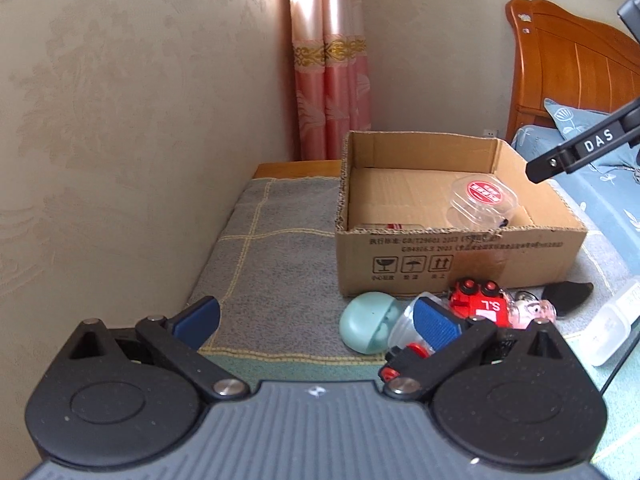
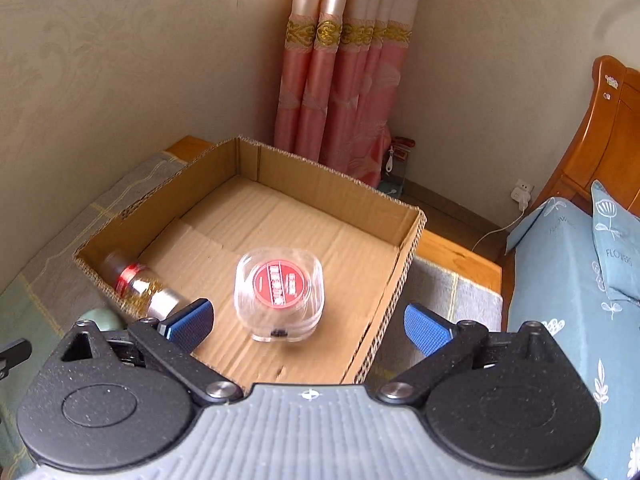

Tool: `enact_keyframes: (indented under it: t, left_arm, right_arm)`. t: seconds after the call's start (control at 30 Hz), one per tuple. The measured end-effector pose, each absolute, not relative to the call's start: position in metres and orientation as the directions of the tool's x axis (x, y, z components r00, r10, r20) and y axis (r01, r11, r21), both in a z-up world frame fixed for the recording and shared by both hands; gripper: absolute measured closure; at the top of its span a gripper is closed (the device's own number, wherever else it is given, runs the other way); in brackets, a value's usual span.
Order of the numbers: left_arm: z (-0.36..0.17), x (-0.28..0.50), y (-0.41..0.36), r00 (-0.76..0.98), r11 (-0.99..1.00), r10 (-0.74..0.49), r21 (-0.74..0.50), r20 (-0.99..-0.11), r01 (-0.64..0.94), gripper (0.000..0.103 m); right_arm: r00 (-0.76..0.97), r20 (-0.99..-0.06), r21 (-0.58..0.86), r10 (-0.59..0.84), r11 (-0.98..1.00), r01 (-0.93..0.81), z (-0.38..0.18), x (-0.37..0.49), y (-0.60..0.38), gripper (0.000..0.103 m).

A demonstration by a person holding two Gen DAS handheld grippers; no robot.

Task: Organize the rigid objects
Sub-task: 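Carry both items into the cardboard box and open both tools to release, then move left tool to the black toy block while right tool approaches the white bottle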

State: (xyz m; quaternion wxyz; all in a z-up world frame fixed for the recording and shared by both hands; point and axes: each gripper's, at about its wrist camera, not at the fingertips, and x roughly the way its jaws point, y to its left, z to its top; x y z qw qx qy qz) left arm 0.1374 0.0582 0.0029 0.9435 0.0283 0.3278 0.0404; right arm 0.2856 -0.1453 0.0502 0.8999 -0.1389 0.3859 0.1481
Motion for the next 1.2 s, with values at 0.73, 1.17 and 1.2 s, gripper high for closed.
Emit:
enact_keyframes:
  t: [0.73, 1.17, 1.2]
  left_arm:
    - [-0.020, 0.119, 0.035, 0.743, 0.990, -0.043, 0.073, -0.668, 0.123, 0.001]
    - [-0.044, 0.127, 0.048, 0.707, 0.993, -0.053, 0.034, -0.706, 0.109, 0.001]
    - [-0.046, 0.127, 0.051, 0.703, 0.994, -0.047, 0.034, -0.710, 0.100, 0.001]
  right_arm:
    - [0.622, -0.783, -0.075, -0.016, 0.995, -0.069, -0.030, 0.191, -0.235, 0.000]
    - [0.670, -0.739, 0.059, 0.074, 0.997, -0.046, -0.040, 0.123, -0.242, 0.000]
    - [0.673, -0.736, 0.059, 0.073, 0.997, -0.044, -0.040, 0.120, -0.241, 0.000]
